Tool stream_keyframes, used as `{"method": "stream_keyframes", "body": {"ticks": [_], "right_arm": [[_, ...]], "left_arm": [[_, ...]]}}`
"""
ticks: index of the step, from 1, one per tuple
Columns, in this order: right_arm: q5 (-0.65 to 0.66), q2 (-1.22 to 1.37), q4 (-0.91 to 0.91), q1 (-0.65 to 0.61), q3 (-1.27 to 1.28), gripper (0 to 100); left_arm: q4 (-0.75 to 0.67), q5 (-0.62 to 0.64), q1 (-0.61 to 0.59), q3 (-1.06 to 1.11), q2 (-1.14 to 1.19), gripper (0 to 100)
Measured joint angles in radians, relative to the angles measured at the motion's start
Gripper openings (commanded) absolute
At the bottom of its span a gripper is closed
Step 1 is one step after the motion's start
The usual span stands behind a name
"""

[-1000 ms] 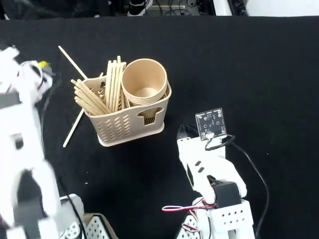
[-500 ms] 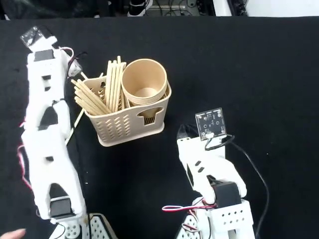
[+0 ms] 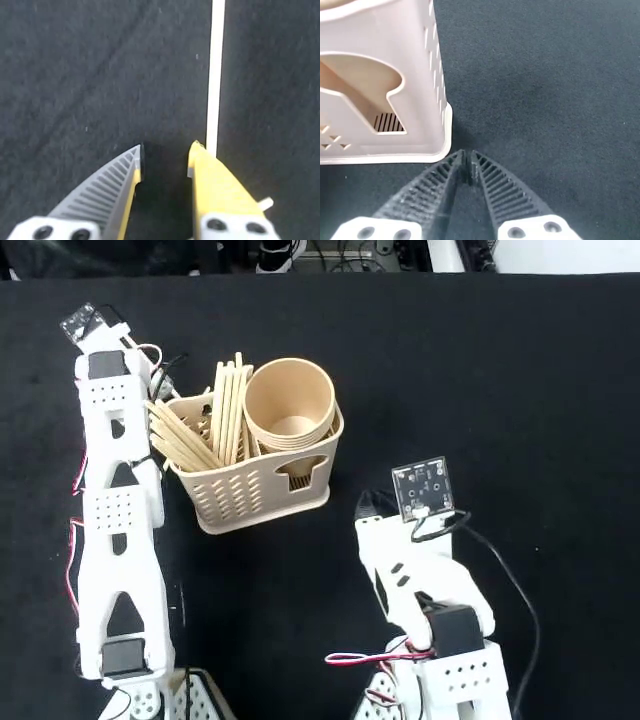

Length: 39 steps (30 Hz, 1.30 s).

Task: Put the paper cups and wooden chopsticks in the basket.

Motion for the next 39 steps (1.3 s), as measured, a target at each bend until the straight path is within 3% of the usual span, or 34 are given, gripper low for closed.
{"method": "stream_keyframes", "body": {"ticks": [7, 14, 17, 19, 29, 34, 39], "right_arm": [[0.0, 0.0, 0.0, 0.0, 0.0, 2.7], [0.0, 0.0, 0.0, 0.0, 0.0, 2.8], [0.0, 0.0, 0.0, 0.0, 0.0, 2.8], [0.0, 0.0, 0.0, 0.0, 0.0, 2.8], [0.0, 0.0, -0.003, 0.002, 0.015, 2.8], [0.0, 0.0, -0.006, 0.002, 0.015, 2.8], [0.0, 0.0, -0.006, 0.002, 0.015, 2.8]], "left_arm": [[0.08, 0.002, 0.003, -0.008, -0.155, 17], [-0.164, 0.083, 0.043, 0.101, -0.084, 16], [-0.203, 0.081, 0.06, 0.157, -0.051, 7], [-0.193, 0.064, 0.063, 0.157, -0.048, 2], [0.0, 0.031, 0.068, 0.086, -0.048, 3], [0.175, -0.081, 0.084, 0.005, -0.058, 3], [0.199, -0.316, 0.092, 0.066, -0.144, 3]]}}
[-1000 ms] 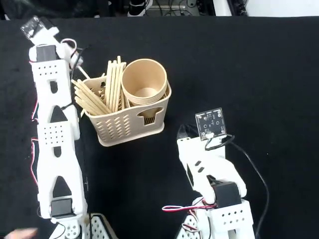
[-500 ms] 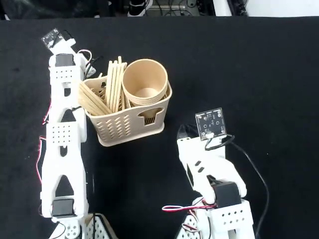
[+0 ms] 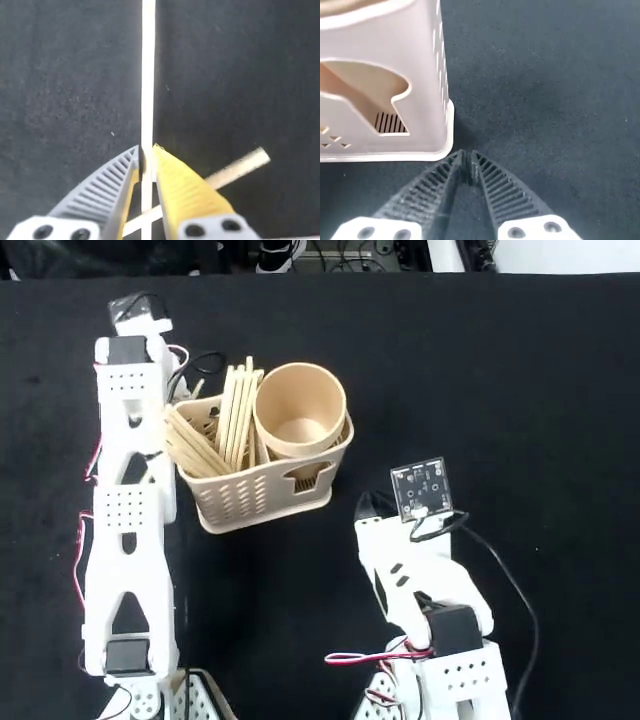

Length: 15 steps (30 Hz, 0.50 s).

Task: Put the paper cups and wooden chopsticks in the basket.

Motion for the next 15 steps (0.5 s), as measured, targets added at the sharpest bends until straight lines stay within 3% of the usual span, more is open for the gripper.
{"method": "stream_keyframes", "body": {"ticks": [6, 11, 15], "right_arm": [[0.0, 0.0, 0.0, -0.002, 0.0, 2.8], [0.0, 0.0, 0.0, -0.002, 0.0, 2.8], [0.0, 0.0, 0.0, -0.002, 0.0, 2.8]], "left_arm": [[0.0, -0.192, 0.015, 0.275, -0.198, 3], [-0.002, -0.293, 0.026, 0.56, -0.41, 3], [-0.049, -0.354, -0.006, 0.664, -0.45, 3]]}}
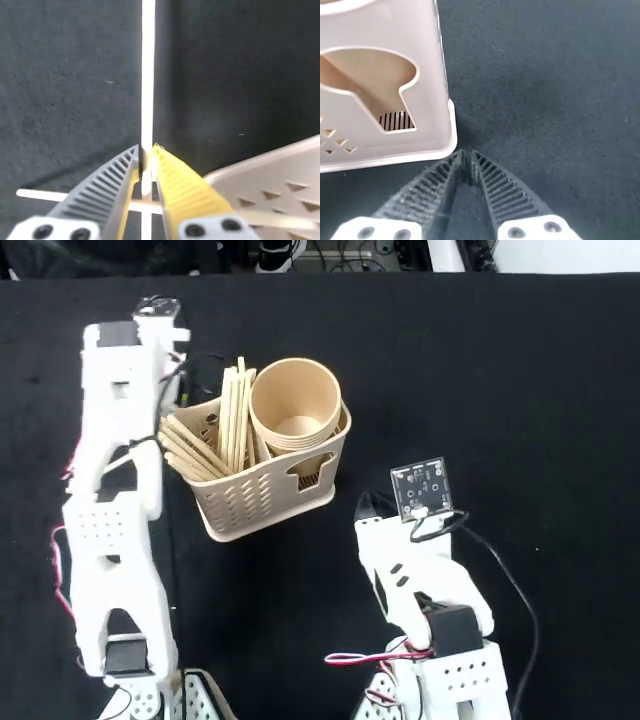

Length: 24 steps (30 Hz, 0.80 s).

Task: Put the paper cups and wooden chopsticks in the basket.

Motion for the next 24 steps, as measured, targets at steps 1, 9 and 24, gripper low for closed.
{"method": "stream_keyframes", "body": {"ticks": [1, 9, 24], "right_arm": [[0.0, 0.0, 0.0, 0.0, 0.0, 2.8], [0.0, 0.0, 0.0, 0.0, 0.0, 2.8], [0.0, 0.0, 0.0, 0.0, 0.0, 2.8]], "left_arm": [[-0.014, -0.012, -0.015, 0.005, 0.0, 3], [-0.107, -0.176, -0.155, 0.017, 0.0, 3], [-0.037, -0.195, -0.292, -0.192, -0.009, 3]]}}
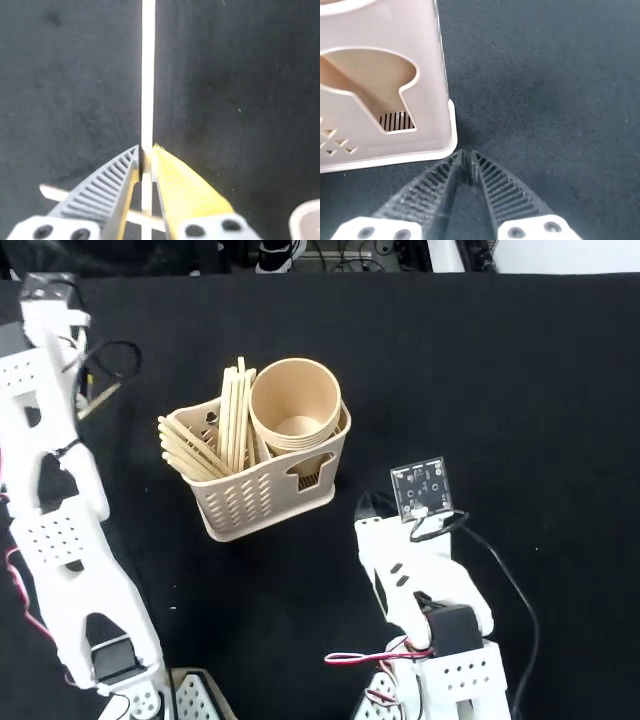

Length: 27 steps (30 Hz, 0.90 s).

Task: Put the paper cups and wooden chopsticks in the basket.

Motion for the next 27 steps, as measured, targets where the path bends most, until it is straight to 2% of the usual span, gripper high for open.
{"method": "stream_keyframes", "body": {"ticks": [6, 13, 18, 22, 27], "right_arm": [[0.0, 0.0, 0.0, 0.0, 0.0, 2.8], [0.0, 0.0, 0.0, 0.0, 0.0, 2.8], [0.0, 0.0, 0.0, 0.0, 0.0, 2.8], [0.0, 0.0, 0.0, 0.0, 0.0, 2.8], [0.0, 0.0, 0.0, 0.0, 0.0, 2.8]], "left_arm": [[0.08, 0.158, -0.04, -0.244, -0.002, 3], [0.089, 0.316, -0.04, -0.381, -0.009, 3], [0.094, 0.497, -0.04, -0.47, -0.043, 3], [0.094, 0.624, -0.04, -0.423, -0.176, 3], [0.094, 0.723, -0.037, -0.084, -0.448, 3]]}}
